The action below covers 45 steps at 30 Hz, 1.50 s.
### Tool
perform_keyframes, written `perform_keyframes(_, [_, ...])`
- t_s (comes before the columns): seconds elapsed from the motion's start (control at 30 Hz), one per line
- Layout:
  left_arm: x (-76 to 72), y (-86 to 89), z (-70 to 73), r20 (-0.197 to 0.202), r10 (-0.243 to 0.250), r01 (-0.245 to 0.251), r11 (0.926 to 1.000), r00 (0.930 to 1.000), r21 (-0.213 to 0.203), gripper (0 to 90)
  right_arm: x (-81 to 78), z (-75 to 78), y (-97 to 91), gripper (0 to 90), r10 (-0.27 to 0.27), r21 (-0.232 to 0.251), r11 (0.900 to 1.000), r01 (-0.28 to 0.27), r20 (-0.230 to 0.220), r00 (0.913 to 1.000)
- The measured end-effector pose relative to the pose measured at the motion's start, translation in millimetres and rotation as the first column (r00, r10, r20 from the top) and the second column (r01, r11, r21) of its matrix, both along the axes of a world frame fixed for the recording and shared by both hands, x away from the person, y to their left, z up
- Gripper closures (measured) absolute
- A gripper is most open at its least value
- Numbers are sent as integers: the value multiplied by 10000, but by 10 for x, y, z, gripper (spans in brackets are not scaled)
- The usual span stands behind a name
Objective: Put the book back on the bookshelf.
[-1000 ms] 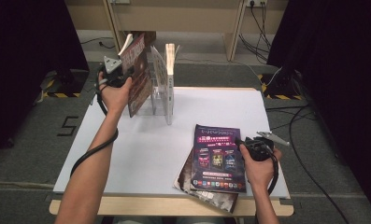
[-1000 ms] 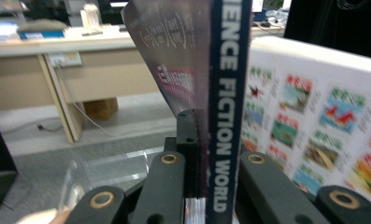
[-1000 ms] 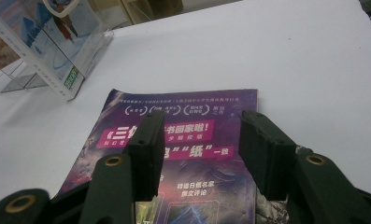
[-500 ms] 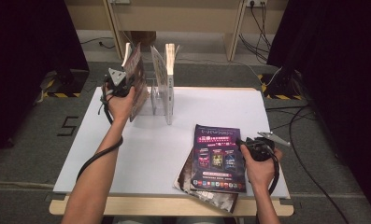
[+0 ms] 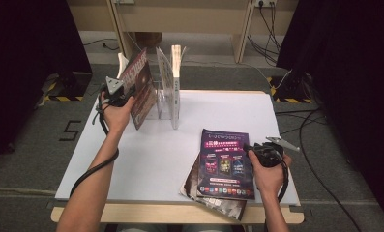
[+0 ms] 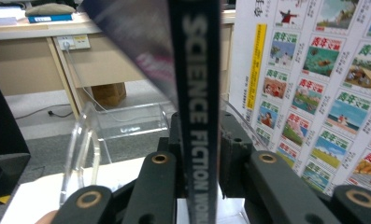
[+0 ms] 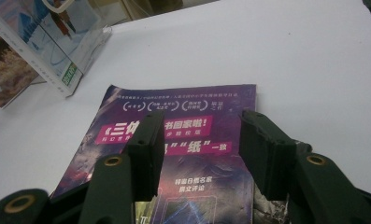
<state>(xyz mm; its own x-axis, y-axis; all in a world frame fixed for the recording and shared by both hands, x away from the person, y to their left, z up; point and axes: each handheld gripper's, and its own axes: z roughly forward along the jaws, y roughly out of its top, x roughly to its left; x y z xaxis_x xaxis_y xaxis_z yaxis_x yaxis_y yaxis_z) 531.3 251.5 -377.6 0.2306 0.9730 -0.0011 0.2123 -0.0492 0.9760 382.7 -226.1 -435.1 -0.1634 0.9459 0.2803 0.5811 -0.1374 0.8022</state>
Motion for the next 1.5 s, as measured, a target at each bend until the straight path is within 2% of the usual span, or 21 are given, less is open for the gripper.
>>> perform_keyframes(0.07, [25, 28, 36, -13, -14, 13, 9996, 10000, -291, 762, 4, -8, 2, 516, 11, 55, 10000, -11, -60, 10000])
perform_keyframes(0.13, [43, 42, 70, 15, -18, 18, 9992, 10000, -395, 757, 7, -14, -4, 516, -1, 50, 10000, 1, -102, 9999])
perform_keyframes(0.3, [79, 36, 157, 8, -119, 120, 9991, 9999, -417, 752, 6, -10, -23, 514, -49, 91, 9999, 50, -117, 9999])
perform_keyframes(0.47, [103, -11, 185, -207, -366, 351, 9970, 9991, -688, 781, 6, -2, -33, 512, -22, 73, 10000, 23, -82, 10000])
perform_keyframes(0.63, [135, -52, 213, -536, -472, 439, 9972, 9974, -603, 803, 7, -3, -32, 511, -20, 76, 10000, 21, -125, 9999])
perform_keyframes(0.7, [146, -64, 218, -561, -337, 313, 9986, 9979, -421, 812, 9, -5, -33, 511, 4, 67, 10000, -3, -133, 9999])
perform_keyframes(0.93, [161, -83, 227, -609, -389, 358, 9981, 9974, -511, 837, 11, -3, -37, 511, 4, 61, 10000, -3, -101, 9999])
perform_keyframes(1.1, [206, -74, 250, -499, -195, 159, 9972, 9986, -728, 839, 8, 0, -43, 511, -29, 76, 10000, 29, -92, 10000])
perform_keyframes(1.17, [230, -71, 279, -451, -136, 110, 9983, 9989, -572, 840, 8, 4, -52, 511, -60, 86, 9999, 60, -64, 10000])
perform_keyframes(1.23, [254, -81, 306, -313, -80, 64, 9988, 9995, -487, 841, 10, 6, -61, 511, -72, 95, 9999, 73, -56, 10000])
perform_keyframes(1.37, [299, -121, 342, 52, -38, 41, 9980, 10000, -627, 841, 13, 2, -70, 511, -104, 136, 9999, 105, -70, 9999])
perform_keyframes(1.5, [327, -189, 357, 359, 14, 5, 9987, 9994, -518, 841, 10, 7, -77, 511, -112, 149, 9998, 112, -37, 9999])
